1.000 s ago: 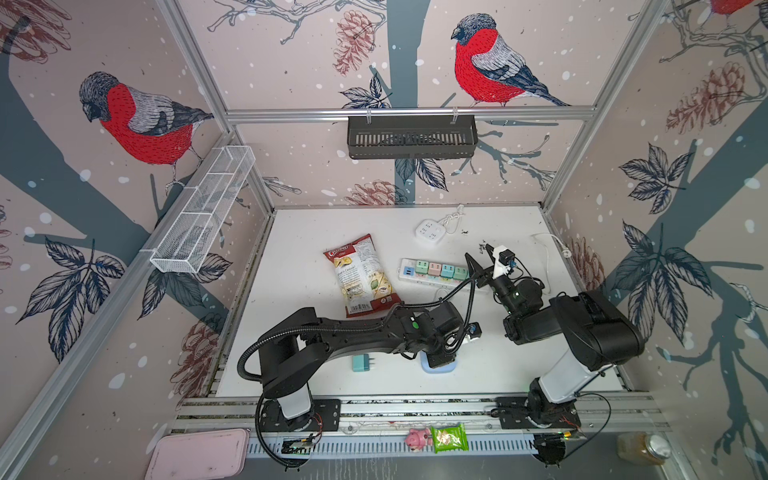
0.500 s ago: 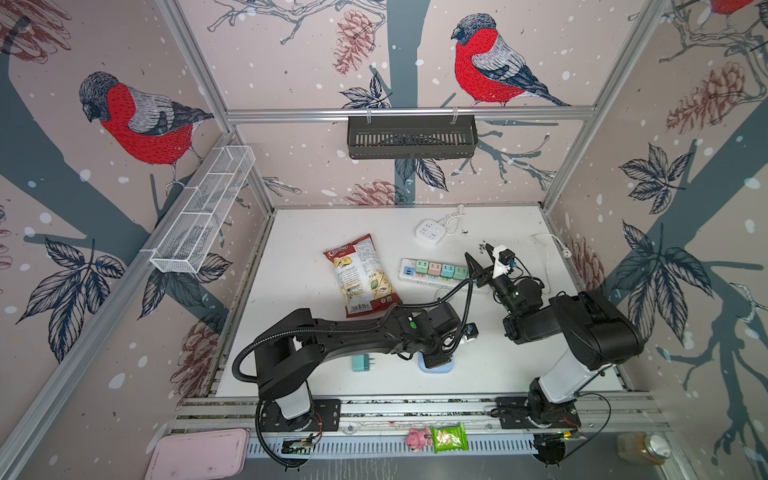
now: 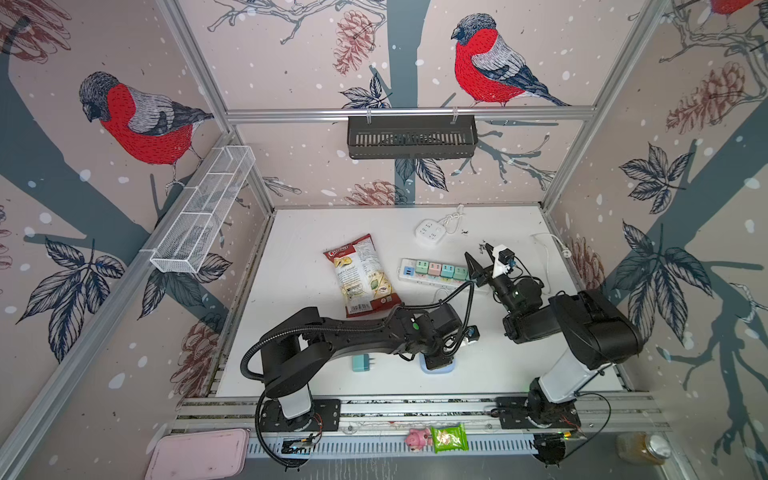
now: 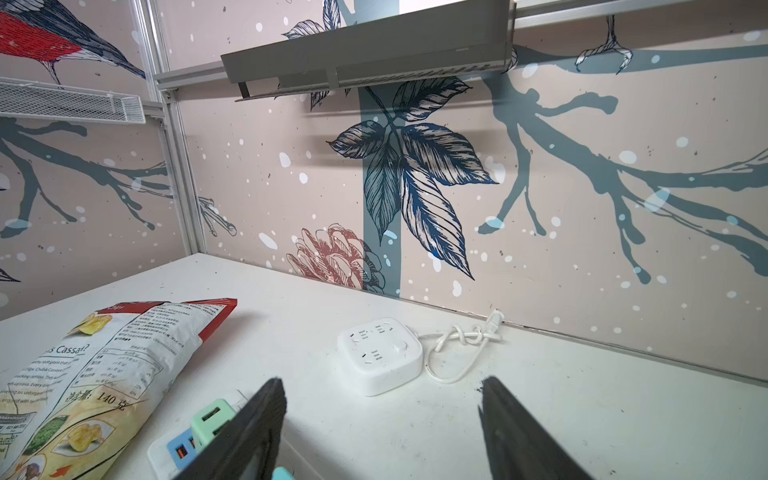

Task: Insert the plug
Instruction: 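Lower the teal charger into the light blue socket with the left gripper, then open the left gripper and lift it off the teal charger while the right arm rises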

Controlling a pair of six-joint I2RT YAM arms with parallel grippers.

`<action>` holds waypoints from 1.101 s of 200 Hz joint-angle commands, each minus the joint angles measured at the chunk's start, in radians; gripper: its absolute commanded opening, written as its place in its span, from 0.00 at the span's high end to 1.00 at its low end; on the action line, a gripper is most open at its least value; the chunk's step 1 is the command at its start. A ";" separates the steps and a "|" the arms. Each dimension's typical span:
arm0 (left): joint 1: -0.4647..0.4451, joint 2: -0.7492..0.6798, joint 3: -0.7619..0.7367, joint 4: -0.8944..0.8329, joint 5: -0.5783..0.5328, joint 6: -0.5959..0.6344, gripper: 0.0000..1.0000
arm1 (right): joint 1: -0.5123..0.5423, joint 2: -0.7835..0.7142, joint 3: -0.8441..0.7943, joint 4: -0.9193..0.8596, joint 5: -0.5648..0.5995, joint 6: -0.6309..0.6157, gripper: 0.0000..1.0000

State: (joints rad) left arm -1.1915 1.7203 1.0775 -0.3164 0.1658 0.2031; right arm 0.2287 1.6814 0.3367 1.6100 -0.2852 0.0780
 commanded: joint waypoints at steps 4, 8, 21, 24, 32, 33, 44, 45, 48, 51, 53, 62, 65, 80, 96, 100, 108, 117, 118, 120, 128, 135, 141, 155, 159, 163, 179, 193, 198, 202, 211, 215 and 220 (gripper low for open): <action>0.008 0.011 -0.019 -0.018 0.010 0.010 1.00 | 0.000 0.004 0.005 0.241 -0.008 0.003 0.25; 0.011 0.011 -0.023 -0.015 0.011 0.010 1.00 | 0.000 0.005 0.005 0.241 -0.009 0.003 0.25; 0.024 0.013 -0.037 -0.002 0.016 0.009 1.00 | 0.000 0.006 0.007 0.242 -0.008 0.004 0.25; 0.027 0.013 -0.041 0.001 0.018 0.009 1.00 | 0.000 0.006 0.007 0.242 -0.009 0.004 0.25; 0.037 0.016 -0.047 0.007 0.021 0.007 1.00 | 0.000 0.009 0.007 0.241 -0.008 0.003 0.25; 0.038 0.017 -0.047 0.008 0.021 0.007 1.00 | 0.000 0.007 0.007 0.241 -0.008 0.003 0.25; 0.053 0.024 -0.052 0.011 0.020 0.004 1.00 | 0.000 0.007 0.007 0.242 -0.008 0.005 0.25; 0.054 0.026 -0.053 0.010 0.020 0.003 1.00 | 0.000 0.007 0.007 0.242 -0.008 0.005 0.25; 0.058 0.027 -0.054 0.009 0.019 0.002 1.00 | 0.000 0.008 0.007 0.241 -0.009 0.005 0.25; 0.061 0.030 -0.053 0.008 0.018 0.001 1.00 | 0.000 0.008 0.008 0.241 -0.009 0.005 0.25; 0.063 0.032 -0.052 0.009 0.016 0.002 1.00 | 0.001 0.008 0.008 0.242 -0.009 0.004 0.25; 0.069 0.043 -0.049 0.007 0.009 0.002 1.00 | 0.000 0.009 0.008 0.242 -0.007 0.004 0.25; 0.070 0.047 -0.048 0.007 0.007 0.000 1.00 | 0.000 0.009 0.008 0.242 -0.006 0.004 0.25; 0.070 0.057 -0.041 0.002 0.003 0.002 1.00 | 0.000 0.009 0.008 0.242 -0.006 0.003 0.25; 0.070 0.060 -0.034 0.004 0.004 0.007 1.00 | 0.000 0.009 0.008 0.241 -0.005 0.003 0.25; 0.069 0.060 -0.033 0.005 0.005 0.008 1.00 | 0.000 0.009 0.008 0.241 -0.004 0.002 0.25; 0.070 0.058 -0.029 0.001 0.009 0.011 1.00 | 0.000 0.010 0.008 0.242 -0.005 0.003 0.25; 0.069 0.058 -0.026 -0.002 0.004 0.007 1.00 | 0.000 0.010 0.008 0.242 -0.005 0.003 0.25; 0.069 0.057 -0.025 -0.003 0.003 0.006 0.99 | 0.000 0.011 0.008 0.242 -0.006 0.003 0.25; 0.070 0.057 -0.024 -0.003 0.000 0.005 0.96 | 0.000 0.011 0.008 0.241 -0.005 0.003 0.25; 0.070 0.054 -0.021 -0.003 -0.012 0.002 0.67 | 0.000 0.011 0.010 0.242 -0.005 0.003 0.25; 0.070 0.052 -0.018 -0.006 -0.020 0.001 0.03 | 0.000 0.011 0.010 0.242 -0.005 0.003 0.25; 0.069 0.049 -0.014 -0.010 -0.024 -0.001 0.02 | 0.000 0.011 0.010 0.242 -0.004 0.003 0.25; 0.070 0.039 -0.003 -0.020 -0.031 0.003 0.02 | 0.000 0.013 0.010 0.242 -0.006 0.005 0.25; 0.070 0.034 0.000 -0.024 -0.034 0.003 0.02 | 0.000 0.013 0.011 0.241 -0.006 0.005 0.25; 0.070 0.029 0.004 -0.025 -0.034 0.004 0.02 | 0.000 0.014 0.012 0.243 -0.006 0.005 0.25; 0.069 -0.014 0.010 -0.024 -0.034 0.011 0.02 | 0.000 0.016 0.012 0.243 -0.006 0.005 0.25; 0.067 -0.076 -0.001 -0.009 -0.041 0.016 0.02 | 0.000 0.017 0.013 0.243 -0.005 0.006 0.25; 0.067 -0.104 -0.010 0.001 -0.045 0.014 0.02 | 0.000 0.018 0.013 0.243 -0.005 0.006 0.25; 0.065 -0.128 -0.020 0.012 -0.049 0.013 0.02 | 0.000 0.018 0.014 0.243 -0.004 0.006 0.25; 0.067 -0.187 -0.047 0.042 -0.063 0.009 0.02 | 0.000 0.022 0.016 0.243 -0.005 0.008 0.25; 0.067 -0.214 -0.064 0.058 -0.070 0.006 0.02 | 0.001 0.023 0.017 0.244 -0.005 0.009 0.25; 0.067 -0.255 -0.085 0.078 -0.082 0.002 0.02 | 0.000 0.025 0.018 0.245 -0.005 0.012 0.25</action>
State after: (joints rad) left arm -1.1240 1.5803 1.0466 -0.3042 0.1265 0.1997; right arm 0.2283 1.6985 0.3462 1.6100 -0.2852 0.0784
